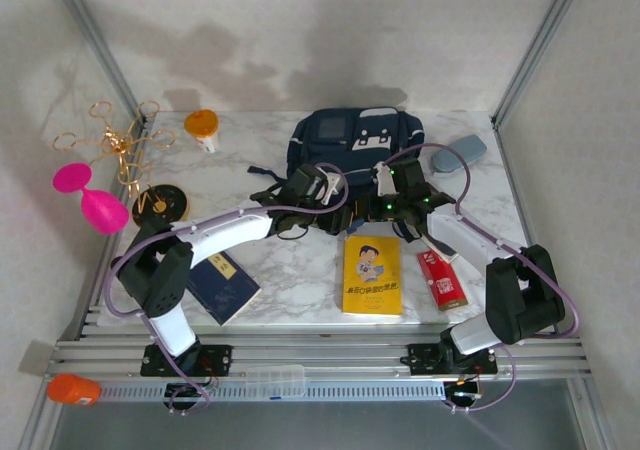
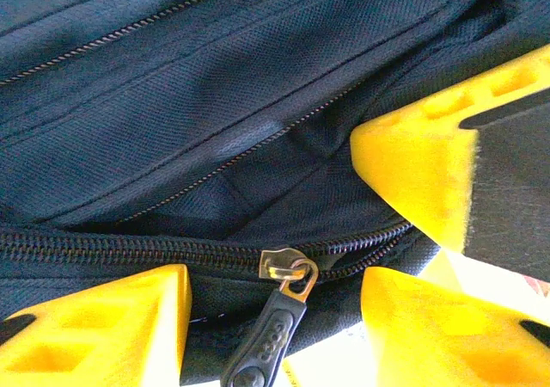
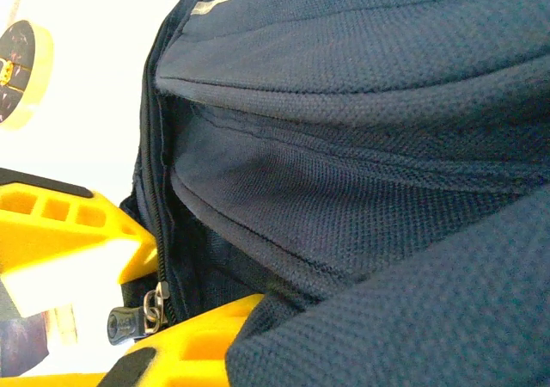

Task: Pack the student bag
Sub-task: Unzip the student bag at the center of the table.

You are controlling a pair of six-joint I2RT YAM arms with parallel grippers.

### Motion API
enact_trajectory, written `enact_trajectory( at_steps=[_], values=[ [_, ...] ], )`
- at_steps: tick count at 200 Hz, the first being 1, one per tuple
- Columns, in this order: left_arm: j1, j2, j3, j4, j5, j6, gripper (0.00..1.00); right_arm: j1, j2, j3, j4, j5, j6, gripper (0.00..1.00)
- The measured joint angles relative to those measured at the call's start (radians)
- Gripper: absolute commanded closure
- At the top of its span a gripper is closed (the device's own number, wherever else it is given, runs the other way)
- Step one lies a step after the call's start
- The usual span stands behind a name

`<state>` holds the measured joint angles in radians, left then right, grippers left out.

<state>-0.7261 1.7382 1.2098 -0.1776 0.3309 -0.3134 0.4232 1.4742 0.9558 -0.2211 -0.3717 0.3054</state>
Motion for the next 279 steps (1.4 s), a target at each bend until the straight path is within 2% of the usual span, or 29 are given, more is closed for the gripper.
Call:
enact_trajectory(
  at_steps=[104,163,210,236,262,267,279],
  values=[
    [-0.019,0.006,0.000,0.019,0.013,0.026,0.78,-0.017,0.000,0.000,0.003,-0.021,0.000,1.00],
    [-0.019,0.005,0.000,0.019,0.002,0.037,1.00,-0.026,0.000,0.000,0.003,-0.027,0.000,1.00],
    [-0.010,-0.033,-0.015,0.000,-0.040,0.038,1.00,-0.045,0.000,0.000,0.009,-0.068,-0.008,1.00],
    [0.002,-0.085,-0.065,0.012,-0.072,0.037,1.00,-0.097,-0.009,-0.003,0.031,-0.163,0.008,1.00],
    [0.013,-0.100,-0.097,0.026,-0.108,0.036,1.00,-0.122,-0.013,-0.002,0.024,-0.174,0.031,1.00],
    [0.013,-0.100,-0.106,0.033,-0.109,0.031,1.00,-0.122,-0.012,-0.001,0.019,-0.172,0.039,0.96],
    [0.014,-0.100,-0.124,0.047,-0.106,0.021,1.00,-0.119,-0.011,0.000,0.010,-0.164,0.062,0.80]
  ],
)
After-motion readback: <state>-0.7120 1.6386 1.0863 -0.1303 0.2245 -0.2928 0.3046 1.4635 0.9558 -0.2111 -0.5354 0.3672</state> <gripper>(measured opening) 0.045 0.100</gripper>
